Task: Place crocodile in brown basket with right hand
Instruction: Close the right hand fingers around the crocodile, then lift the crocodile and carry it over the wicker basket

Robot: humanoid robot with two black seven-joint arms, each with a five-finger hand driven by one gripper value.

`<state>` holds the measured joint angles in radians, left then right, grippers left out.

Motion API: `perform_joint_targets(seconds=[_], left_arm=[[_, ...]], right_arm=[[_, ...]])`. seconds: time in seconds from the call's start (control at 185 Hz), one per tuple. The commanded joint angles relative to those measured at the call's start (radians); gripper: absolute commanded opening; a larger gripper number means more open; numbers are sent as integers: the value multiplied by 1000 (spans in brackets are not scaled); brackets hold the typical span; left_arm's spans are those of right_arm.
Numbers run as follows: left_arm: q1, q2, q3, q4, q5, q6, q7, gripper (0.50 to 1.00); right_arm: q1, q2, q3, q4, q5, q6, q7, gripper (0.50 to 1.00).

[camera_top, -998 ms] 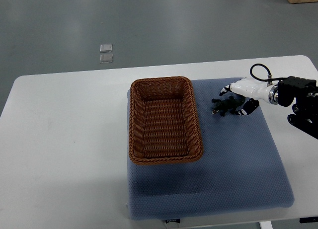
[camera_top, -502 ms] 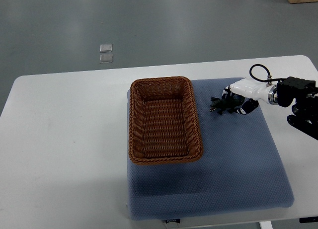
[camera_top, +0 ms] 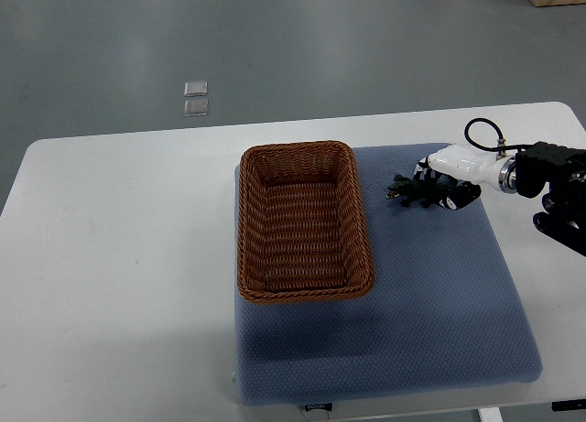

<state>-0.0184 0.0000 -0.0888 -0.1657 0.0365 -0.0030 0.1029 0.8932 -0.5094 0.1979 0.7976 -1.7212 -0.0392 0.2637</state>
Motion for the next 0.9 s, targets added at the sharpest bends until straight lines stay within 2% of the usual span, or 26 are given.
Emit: perform_joint_targets(seconds=[0.0,0.221,0.513,0.723,0.896], left_arm=[[0,0,0,0,0,0,0,1000],[1,0,0,0,0,0,0,1000],[0,0,0,0,-1,0,0,1000],[0,0,0,0,0,0,0,1000],[0,0,1,0,-1,0,0,1000]], right_arm=[[3,-5,2,0,3,-14,2,500],[16,-44,21,2,15,-27,6,500],[116,-46,23,15,17,-57,19,500],[165,15,15,35,8,-80,39,500],[173,71,6,114,3,-82,40,500]])
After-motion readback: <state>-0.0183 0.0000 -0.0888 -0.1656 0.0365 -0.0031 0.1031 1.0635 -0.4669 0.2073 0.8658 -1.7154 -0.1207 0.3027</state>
